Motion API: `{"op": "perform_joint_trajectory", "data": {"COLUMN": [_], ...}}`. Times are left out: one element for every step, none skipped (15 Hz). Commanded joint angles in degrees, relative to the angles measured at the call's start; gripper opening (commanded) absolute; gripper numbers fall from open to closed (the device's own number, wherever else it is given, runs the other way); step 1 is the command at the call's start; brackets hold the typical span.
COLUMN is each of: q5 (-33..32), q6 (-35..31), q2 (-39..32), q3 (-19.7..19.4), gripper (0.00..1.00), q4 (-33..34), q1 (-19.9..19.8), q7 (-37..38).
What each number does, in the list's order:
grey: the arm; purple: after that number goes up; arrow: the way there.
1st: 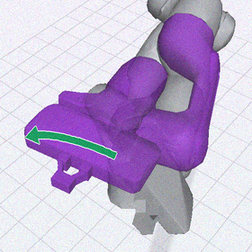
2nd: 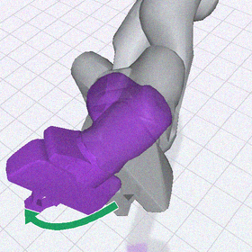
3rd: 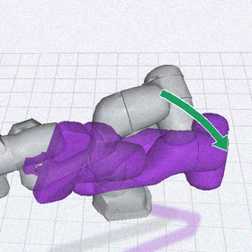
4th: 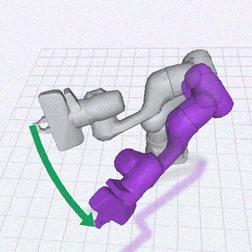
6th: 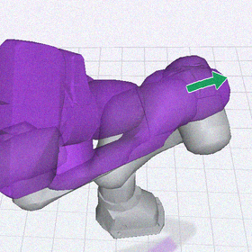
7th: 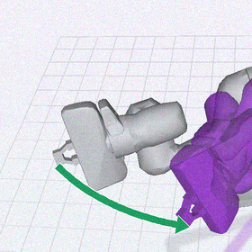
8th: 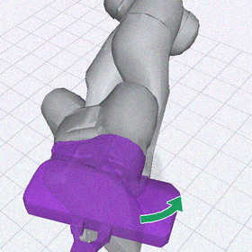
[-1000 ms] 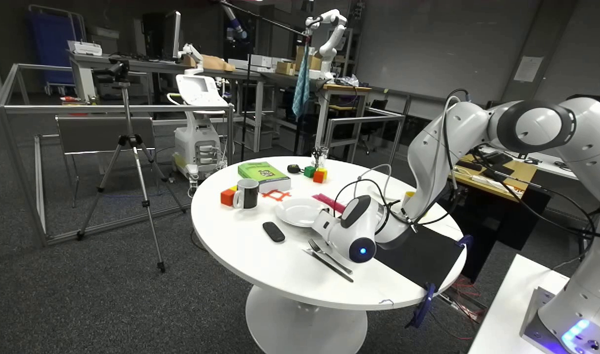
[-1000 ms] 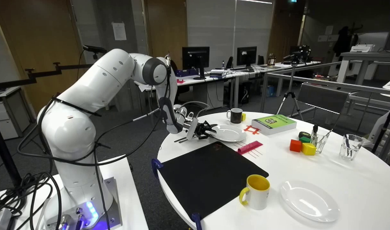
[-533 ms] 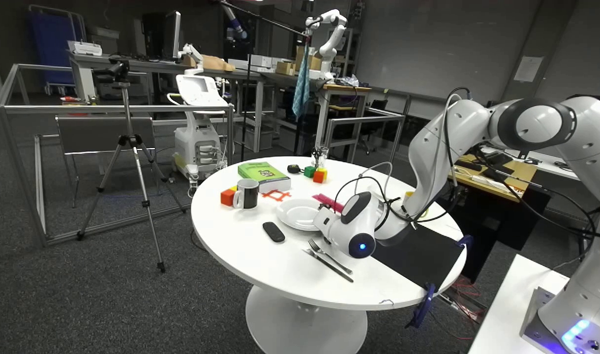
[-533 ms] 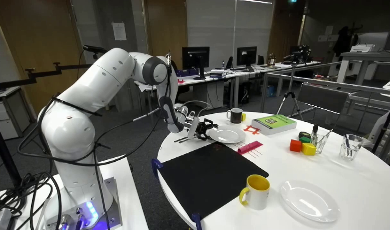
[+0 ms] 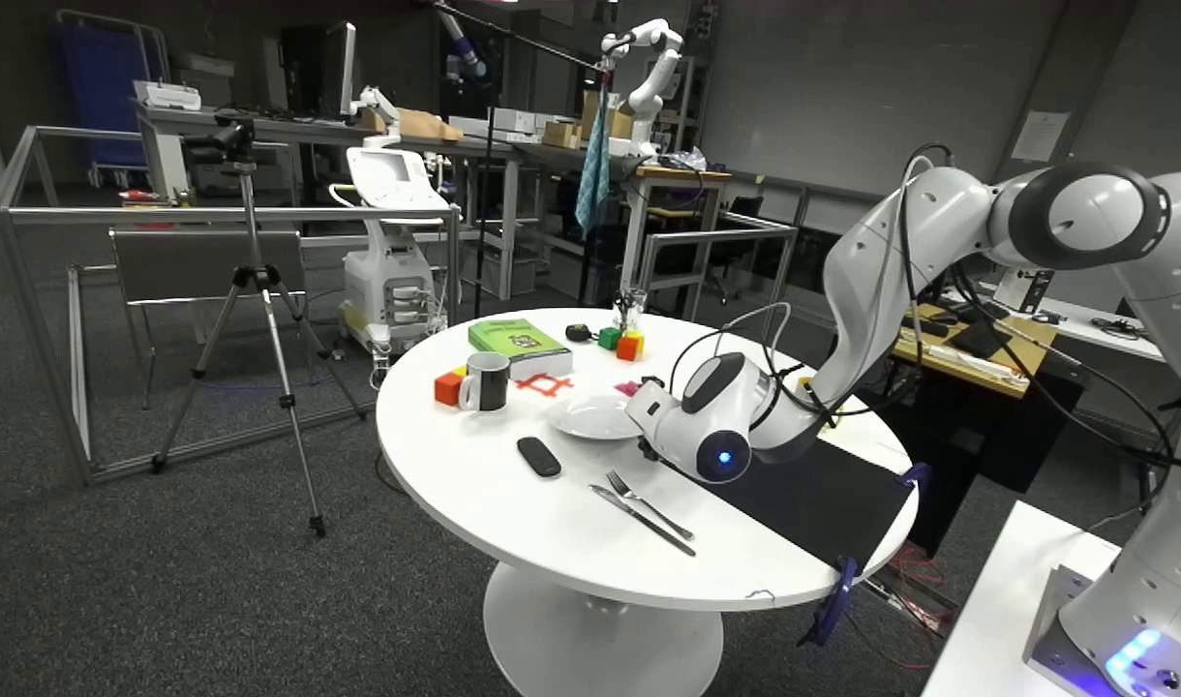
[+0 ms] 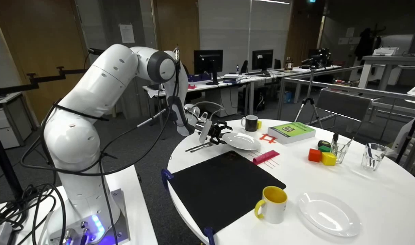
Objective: Move the plate to the left
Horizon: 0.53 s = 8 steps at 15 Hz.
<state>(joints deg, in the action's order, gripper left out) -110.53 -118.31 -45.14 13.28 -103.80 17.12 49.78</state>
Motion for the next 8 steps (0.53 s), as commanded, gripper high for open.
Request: {"op": "perform_joint_trajectory", "data": {"q5": [1.4,1.72,1.9,2.09,2.02,2.19,2.07,2.07], "q6": [-0.72,-0.95,-0.97,-1.15,-1.13,-1.33,-1.43,-1.59], "q2": [5.92,6.28,6.47,6.7,6.68,6.61,6.42,6.2], "q3": [1.46,1.61,1.73,1.76,1.66,1.66,1.6,1.58], "gripper": [1.0,1.0,1.0,1.0,1.0,1.0,1.0,1.0], "q4": [-5.66,-6.07,-6.27,-6.52,-6.6,-6.6,-6.52,-6.4], "q1": [-1.85,-2.07,-2.23,-2.36,-2.37,-2.49,-2.54,-2.63], "q7": [1.58,1.61,1.75,1.87,2.32,2.38,2.64,2.72]}}
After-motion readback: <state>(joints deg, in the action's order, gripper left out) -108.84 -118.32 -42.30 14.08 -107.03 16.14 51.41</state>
